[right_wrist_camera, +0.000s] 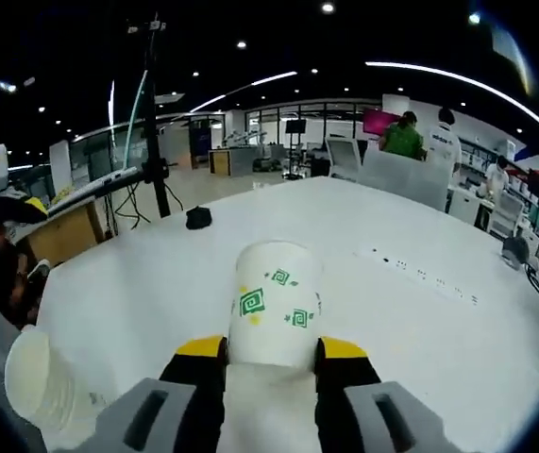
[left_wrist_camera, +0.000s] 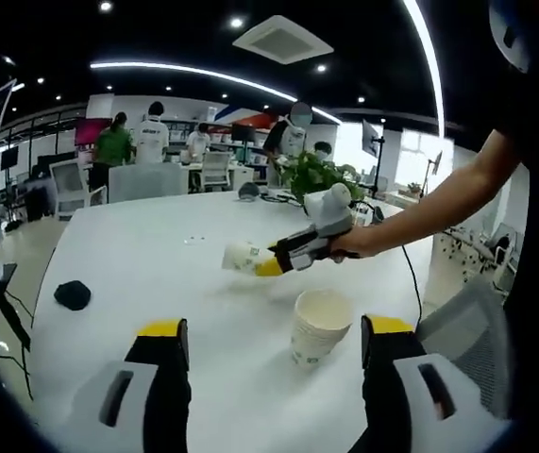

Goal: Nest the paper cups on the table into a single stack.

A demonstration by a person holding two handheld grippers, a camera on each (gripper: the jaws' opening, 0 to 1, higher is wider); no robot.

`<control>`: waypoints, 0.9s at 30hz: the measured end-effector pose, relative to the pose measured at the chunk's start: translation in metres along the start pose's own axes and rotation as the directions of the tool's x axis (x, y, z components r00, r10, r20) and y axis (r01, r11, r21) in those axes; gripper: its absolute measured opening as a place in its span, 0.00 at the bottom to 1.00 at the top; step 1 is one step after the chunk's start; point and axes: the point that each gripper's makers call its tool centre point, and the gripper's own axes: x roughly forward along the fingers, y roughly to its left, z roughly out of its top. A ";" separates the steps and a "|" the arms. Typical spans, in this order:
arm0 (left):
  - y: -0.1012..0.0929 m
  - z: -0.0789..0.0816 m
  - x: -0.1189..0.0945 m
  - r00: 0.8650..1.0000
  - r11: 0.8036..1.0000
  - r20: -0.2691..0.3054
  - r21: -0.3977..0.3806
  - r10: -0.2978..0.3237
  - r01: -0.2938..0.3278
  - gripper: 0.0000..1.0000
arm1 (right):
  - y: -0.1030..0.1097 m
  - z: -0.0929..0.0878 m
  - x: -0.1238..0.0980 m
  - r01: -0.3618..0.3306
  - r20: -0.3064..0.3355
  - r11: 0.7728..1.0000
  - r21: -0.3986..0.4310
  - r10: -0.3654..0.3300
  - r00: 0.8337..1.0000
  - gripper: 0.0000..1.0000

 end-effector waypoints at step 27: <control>-0.041 0.048 0.044 0.975 0.970 0.034 0.119 -0.218 0.213 0.42 | 0.088 0.043 -0.117 -0.096 0.181 0.991 -0.088 0.111 0.977 0.35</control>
